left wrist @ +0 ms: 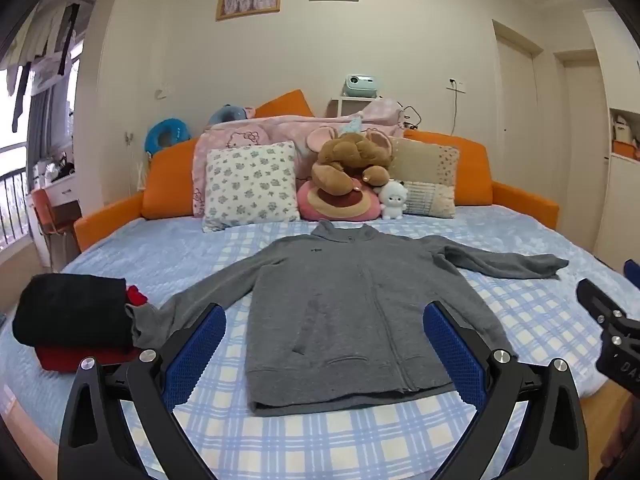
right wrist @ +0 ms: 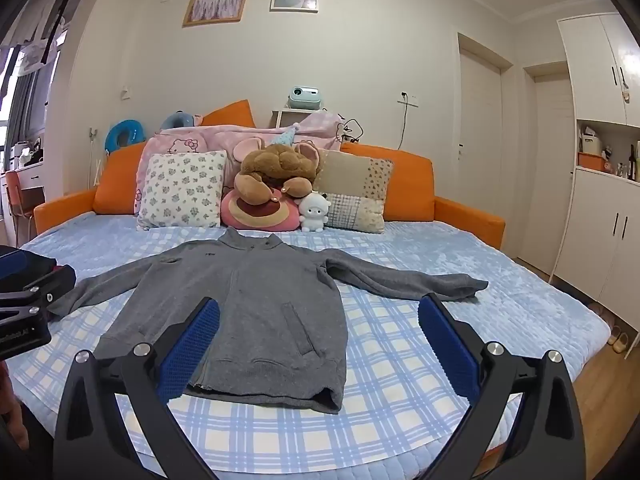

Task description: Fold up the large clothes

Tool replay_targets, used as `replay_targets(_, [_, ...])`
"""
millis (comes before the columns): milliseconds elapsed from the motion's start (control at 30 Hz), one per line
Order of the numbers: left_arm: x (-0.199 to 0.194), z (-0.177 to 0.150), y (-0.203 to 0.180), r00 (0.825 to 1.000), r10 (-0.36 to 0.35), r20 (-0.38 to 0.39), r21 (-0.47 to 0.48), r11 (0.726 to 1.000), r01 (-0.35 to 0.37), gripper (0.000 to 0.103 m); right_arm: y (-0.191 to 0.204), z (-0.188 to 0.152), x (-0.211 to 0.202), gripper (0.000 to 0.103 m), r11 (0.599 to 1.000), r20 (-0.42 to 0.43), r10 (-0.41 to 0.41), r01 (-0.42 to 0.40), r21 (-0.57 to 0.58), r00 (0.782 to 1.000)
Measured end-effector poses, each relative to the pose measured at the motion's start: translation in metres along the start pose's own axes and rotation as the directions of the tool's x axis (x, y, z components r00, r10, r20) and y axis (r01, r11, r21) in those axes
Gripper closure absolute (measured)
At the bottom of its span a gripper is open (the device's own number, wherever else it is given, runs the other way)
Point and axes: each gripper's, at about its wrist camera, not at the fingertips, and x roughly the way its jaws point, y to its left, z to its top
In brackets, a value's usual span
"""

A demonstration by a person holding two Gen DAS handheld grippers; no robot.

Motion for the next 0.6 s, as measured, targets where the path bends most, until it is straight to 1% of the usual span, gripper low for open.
replay_targets(67, [0.001,0.000,0.003,1.000,0.003,0.002,-0.018,1.000,-0.003,0.003,0.001,0.000,0.000,0.005,1.000,0.001,0.002,-0.002,-0.003,1.000])
replay_targets(100, [-0.003,-0.001,0.000,1.000,0.000,0.030,0.023,1.000,-0.001,0.003,0.002,0.000,0.000,0.005,1.000,0.000,0.002,-0.002,-0.004,1.000])
replay_targets(233, [-0.009,0.004,0.003,0.999,0.023,0.025,0.038,0.999,-0.024,0.003,0.001,-0.001,0.000,0.005,1.000,0.001,0.006,-0.006,0.008,1.000])
replay_targets(300, [-0.002,0.007,-0.003,0.999,0.033,0.014,0.042,0.999,-0.033,0.003,0.004,-0.001,0.000,0.005,1.000,0.004,-0.003,0.003,-0.006,1.000])
replay_targets(367, [-0.002,0.004,-0.002,1.000,0.023,0.015,0.040,0.999,-0.024,0.003,0.003,-0.001,0.000,0.005,1.000,0.003,-0.003,0.003,-0.004,1.000])
replay_targets(600, [-0.002,0.000,-0.002,1.000,0.027,0.011,0.040,0.999,-0.027,0.003,0.000,-0.001,0.001,0.005,1.000,0.003,0.003,-0.003,-0.005,1.000])
